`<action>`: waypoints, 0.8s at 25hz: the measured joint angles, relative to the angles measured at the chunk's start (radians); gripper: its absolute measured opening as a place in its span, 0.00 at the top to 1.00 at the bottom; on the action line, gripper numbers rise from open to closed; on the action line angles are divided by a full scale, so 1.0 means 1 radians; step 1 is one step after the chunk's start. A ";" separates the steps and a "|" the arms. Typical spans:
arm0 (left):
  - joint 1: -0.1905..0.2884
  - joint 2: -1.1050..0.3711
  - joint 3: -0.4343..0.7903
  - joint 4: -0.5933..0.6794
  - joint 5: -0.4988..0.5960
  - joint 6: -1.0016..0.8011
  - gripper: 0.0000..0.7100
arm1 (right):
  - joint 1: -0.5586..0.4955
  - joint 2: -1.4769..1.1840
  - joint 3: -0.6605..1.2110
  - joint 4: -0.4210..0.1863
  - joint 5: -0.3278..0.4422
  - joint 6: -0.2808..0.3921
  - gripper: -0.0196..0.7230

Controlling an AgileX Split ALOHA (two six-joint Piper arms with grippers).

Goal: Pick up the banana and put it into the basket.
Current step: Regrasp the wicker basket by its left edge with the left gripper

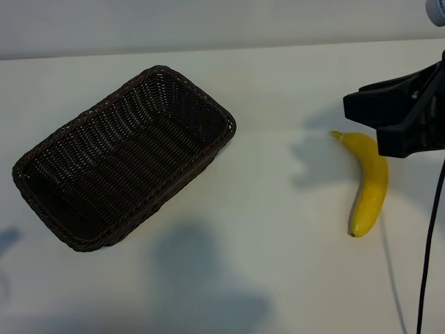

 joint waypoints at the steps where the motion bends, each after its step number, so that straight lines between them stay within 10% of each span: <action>1: 0.000 0.000 0.000 -0.012 -0.025 -0.001 0.46 | 0.000 0.000 0.000 0.000 0.000 0.000 0.64; 13: 0.004 0.212 0.030 -0.075 -0.241 -0.005 0.46 | 0.000 0.000 0.000 0.000 0.000 0.000 0.64; 20: 0.130 0.371 0.109 -0.147 -0.401 0.048 0.46 | 0.000 0.000 0.000 0.000 0.000 0.000 0.64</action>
